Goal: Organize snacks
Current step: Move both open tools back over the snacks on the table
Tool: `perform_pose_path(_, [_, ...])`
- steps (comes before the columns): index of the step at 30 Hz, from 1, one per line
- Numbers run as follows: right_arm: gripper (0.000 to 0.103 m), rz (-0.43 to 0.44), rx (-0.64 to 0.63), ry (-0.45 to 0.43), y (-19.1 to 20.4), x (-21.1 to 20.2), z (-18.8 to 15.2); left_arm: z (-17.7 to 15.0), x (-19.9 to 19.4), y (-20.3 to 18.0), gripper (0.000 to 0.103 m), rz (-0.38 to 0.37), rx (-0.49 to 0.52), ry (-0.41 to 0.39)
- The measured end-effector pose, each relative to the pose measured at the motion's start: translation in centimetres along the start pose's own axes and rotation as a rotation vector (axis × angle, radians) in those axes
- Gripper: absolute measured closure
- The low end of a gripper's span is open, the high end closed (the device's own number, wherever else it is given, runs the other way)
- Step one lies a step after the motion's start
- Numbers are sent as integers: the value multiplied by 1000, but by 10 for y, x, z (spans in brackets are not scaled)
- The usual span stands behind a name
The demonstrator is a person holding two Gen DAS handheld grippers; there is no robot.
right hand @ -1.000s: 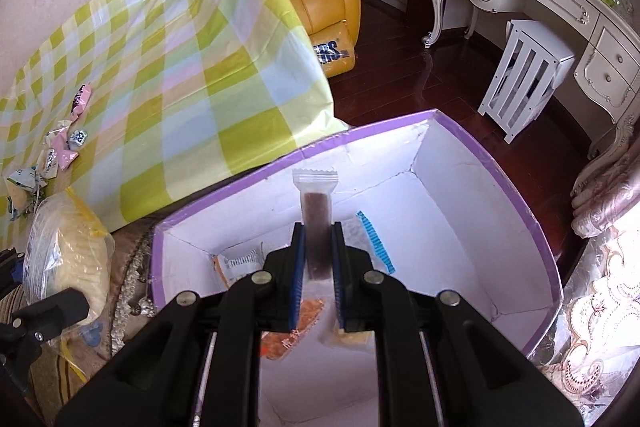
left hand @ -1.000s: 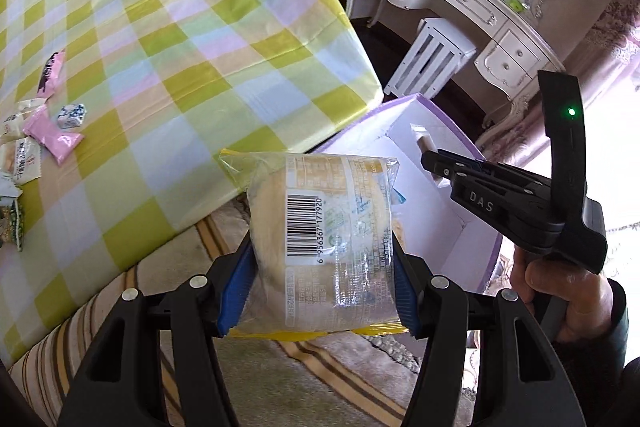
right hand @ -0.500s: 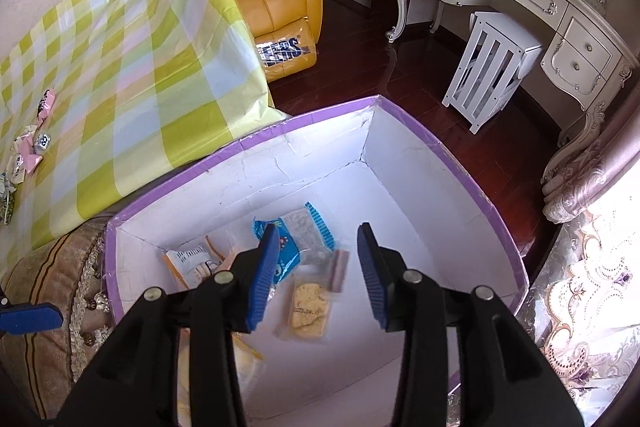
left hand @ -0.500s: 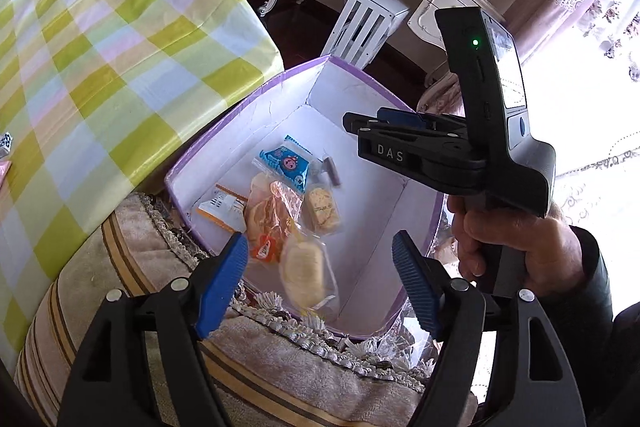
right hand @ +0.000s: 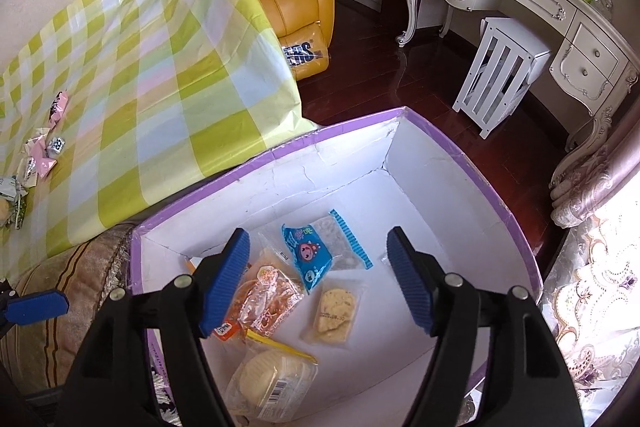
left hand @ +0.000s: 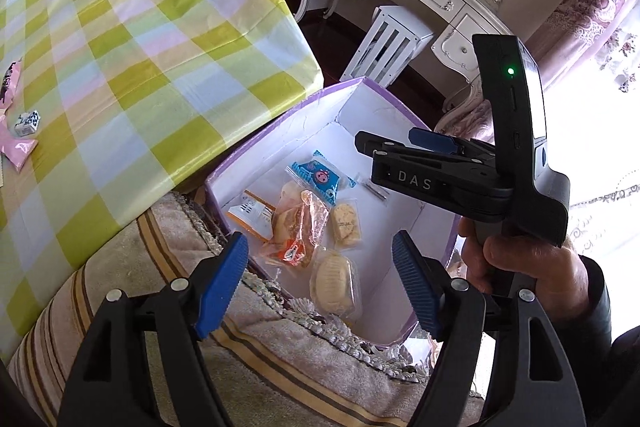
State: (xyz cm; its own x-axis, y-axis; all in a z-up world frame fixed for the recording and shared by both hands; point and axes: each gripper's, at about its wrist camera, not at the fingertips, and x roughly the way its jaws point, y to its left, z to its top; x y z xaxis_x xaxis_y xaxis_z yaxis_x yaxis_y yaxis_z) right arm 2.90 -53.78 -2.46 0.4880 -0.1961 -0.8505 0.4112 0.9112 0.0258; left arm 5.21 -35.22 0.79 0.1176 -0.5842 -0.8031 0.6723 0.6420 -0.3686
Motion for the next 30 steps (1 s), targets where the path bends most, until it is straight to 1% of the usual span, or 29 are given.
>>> perform_pose_path(7, [32, 63, -28, -12, 36, -7, 7, 1, -23, 37, 31, 77, -94, -73])
perform_pose_path(12, [27, 123, -75, -18, 71, -13, 11, -7, -44, 70, 31, 133, -182, -126])
perform_pose_path(18, [27, 196, -118, -6, 110, -21, 14, -24, -74, 111, 31, 203, -297, -193])
perform_pose_path(26, [27, 265, -189, 2, 162, -30, 10, -55, -115, 166, 31, 270, -473, -271])
perform_pose_path(30, [26, 281, -257, 4, 190, -35, 4, -70, -133, 189, 32, 307, -549, -314])
